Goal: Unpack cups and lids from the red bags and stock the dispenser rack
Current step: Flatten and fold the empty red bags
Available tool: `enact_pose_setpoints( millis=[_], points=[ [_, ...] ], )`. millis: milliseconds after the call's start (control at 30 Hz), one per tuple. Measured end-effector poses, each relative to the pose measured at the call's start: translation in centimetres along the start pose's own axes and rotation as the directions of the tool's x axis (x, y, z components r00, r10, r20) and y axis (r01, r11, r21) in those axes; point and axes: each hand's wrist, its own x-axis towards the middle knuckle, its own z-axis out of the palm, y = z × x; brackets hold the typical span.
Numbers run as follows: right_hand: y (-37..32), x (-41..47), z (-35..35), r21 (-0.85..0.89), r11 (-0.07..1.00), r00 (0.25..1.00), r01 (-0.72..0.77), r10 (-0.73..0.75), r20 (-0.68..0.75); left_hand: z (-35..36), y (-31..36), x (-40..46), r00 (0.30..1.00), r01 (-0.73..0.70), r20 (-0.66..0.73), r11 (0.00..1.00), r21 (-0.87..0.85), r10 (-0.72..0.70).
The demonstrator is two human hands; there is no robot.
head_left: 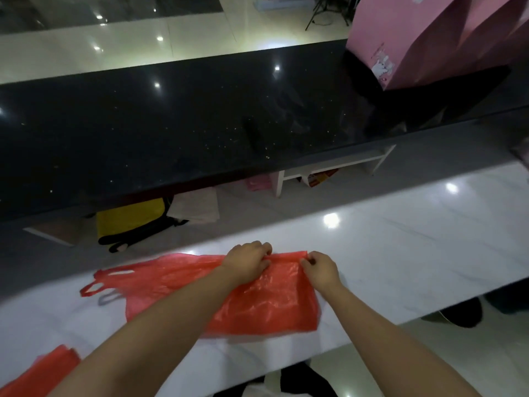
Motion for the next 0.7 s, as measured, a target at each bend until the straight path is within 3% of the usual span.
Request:
enact_pose_setpoints(
  millis=[67,233,433,700],
  points=[
    [0.0,0.3,-0.4,0.004,1.0,0.999,0.023,-0.023,-0.032,-0.3,-0.2,-0.1,0.999,0.04,0.034,0.999,-0.029,-0.039],
    [0.0,1.3,-1.8,0.029,0.998,0.997,0.051,-0.049,-0.06,-0.9,-1.8,-1.7,0.989,0.079,0.12,0.993,0.086,-0.089],
    [0.4,2.5,-3.0,0.016,0.996,0.994,0.087,-0.086,-0.061,-0.8,-4.2,-5.7,0.963,0.223,0.176,0.969,-0.11,-0.201],
    [-0.4,3.3,-3.1,0.03,0.994,0.987,0.104,-0.1,-0.124,-0.4,-6.7,-11.0,0.919,0.386,0.24,0.843,-0.376,-0.314]
  ],
)
